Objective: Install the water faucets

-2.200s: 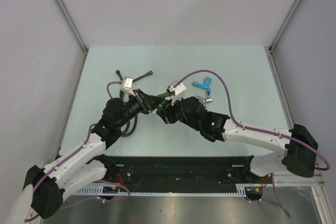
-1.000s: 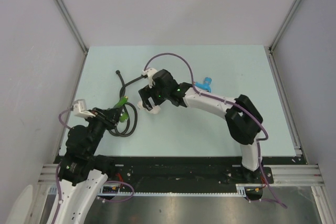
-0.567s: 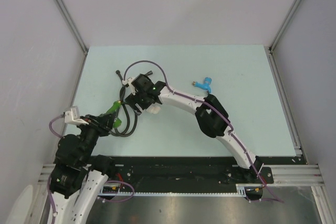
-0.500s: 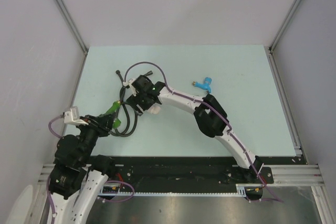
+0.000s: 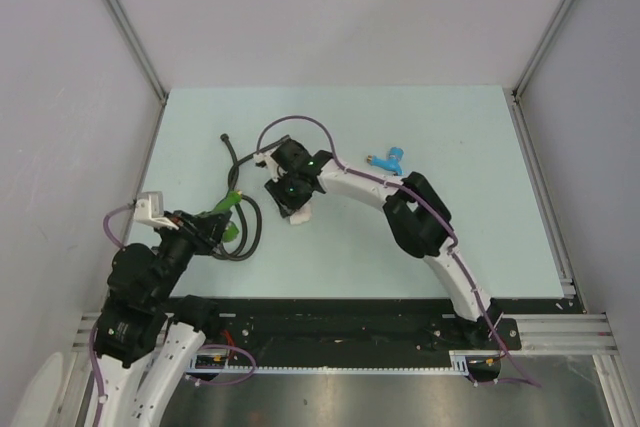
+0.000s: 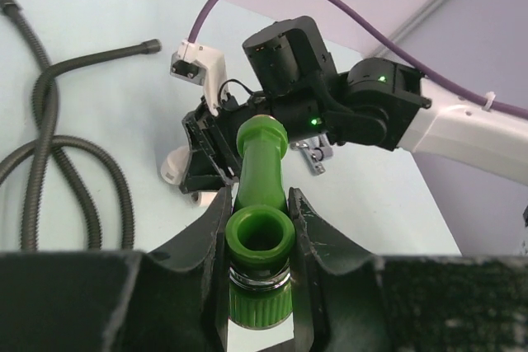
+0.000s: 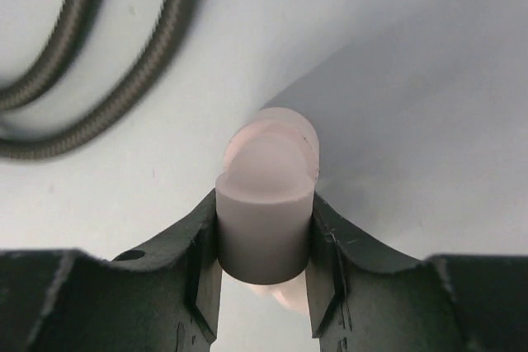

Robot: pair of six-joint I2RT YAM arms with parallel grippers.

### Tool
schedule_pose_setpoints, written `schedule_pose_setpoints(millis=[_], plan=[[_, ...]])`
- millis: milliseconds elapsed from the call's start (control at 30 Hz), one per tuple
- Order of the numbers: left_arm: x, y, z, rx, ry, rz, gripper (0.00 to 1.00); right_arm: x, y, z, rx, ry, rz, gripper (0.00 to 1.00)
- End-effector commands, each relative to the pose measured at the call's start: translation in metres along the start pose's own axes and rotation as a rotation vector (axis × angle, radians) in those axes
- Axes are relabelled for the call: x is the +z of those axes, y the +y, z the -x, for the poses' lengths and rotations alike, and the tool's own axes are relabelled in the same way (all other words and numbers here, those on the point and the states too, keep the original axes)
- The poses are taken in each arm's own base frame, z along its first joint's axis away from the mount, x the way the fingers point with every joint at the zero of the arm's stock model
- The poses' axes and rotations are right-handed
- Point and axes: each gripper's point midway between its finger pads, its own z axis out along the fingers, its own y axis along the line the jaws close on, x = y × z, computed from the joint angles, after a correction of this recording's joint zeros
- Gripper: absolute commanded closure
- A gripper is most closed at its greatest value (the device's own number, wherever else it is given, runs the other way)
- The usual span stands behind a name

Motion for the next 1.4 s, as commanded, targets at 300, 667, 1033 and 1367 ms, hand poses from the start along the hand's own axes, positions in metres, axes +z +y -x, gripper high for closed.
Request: schedule_pose_setpoints(millis=[300, 667, 1033, 1367], plan=[[0.039, -0.075, -0.006, -0.03, 0.067, -0.433, 1.0, -0.244, -0.027, 0.049, 0.087, -0.549, 0.141, 1.0], [0.08, -0.107, 0.001, -0.122, 0.035, -0.648, 1.0, -0.412, -0.056, 0.043, 0.138, -0.9, 0.056, 1.0], [0.066, -0.172, 0.031, -0.143, 0.164, -0.99, 1.0, -0.476, -0.007, 0.023, -0.204, -1.298, 0.059, 1.0], [0.019, -0.205, 0.057, -0.272, 0.23, -1.299, 1.0, -0.475, 0.018, 0.007, -0.427, -1.425, 0.123, 1.0]])
